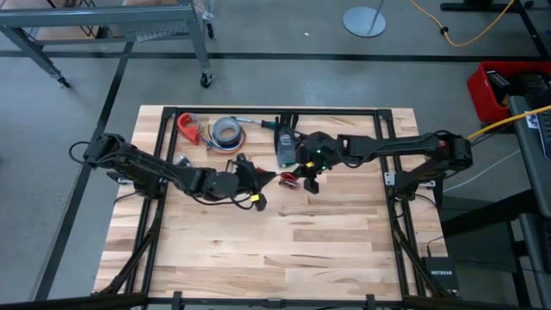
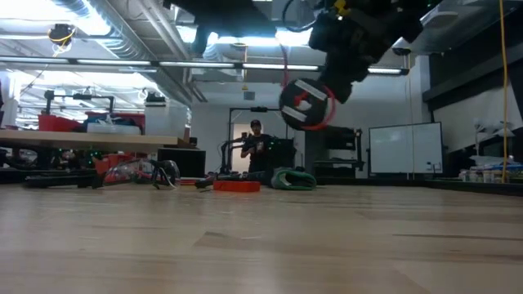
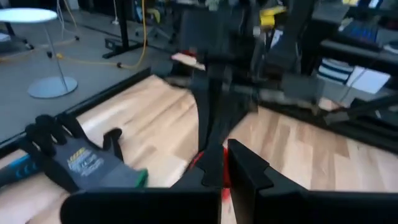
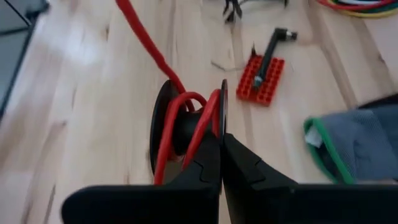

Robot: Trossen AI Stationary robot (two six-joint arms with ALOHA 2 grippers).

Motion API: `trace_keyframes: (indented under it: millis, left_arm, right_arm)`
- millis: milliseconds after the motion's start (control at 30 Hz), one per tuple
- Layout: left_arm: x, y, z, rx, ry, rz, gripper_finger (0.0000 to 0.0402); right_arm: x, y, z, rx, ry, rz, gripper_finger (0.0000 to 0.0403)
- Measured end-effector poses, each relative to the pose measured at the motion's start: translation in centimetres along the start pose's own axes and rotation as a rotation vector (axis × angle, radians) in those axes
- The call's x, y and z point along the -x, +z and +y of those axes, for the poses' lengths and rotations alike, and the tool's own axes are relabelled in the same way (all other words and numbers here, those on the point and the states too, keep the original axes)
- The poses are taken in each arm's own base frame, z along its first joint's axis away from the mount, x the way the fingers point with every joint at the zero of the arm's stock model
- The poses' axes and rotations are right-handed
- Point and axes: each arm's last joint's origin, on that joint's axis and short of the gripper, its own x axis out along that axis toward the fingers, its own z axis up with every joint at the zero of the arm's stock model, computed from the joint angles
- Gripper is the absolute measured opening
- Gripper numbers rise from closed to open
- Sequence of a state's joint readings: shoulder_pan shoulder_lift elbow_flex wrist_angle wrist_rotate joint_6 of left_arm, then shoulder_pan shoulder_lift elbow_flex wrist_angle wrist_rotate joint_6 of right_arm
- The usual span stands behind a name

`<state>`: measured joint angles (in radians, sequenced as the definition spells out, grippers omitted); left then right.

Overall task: Coil cords
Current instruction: Coil the orange wire into the black spool

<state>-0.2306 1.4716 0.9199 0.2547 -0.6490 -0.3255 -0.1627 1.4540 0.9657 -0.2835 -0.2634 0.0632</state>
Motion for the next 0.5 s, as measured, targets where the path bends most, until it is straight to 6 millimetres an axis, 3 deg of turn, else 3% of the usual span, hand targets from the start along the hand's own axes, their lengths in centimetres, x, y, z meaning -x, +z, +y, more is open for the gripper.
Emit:
trace_keyframes:
  millis: [300, 500]
  left_arm:
    - [-0.3, 0.8, 0.2, 0.011, -0.003, -0.062, 0.0000]
    - [-0.6, 0.3, 0.0, 0.023, -0.008, -0.047, 0.0000]
  right_arm:
    - [-2.9, 1.2, -0.8, -0.032, -0.001, -0.147, 0.0003]
    - [-3.3, 2.7, -1.0, -0.071, -0.023, -0.327, 0.0003]
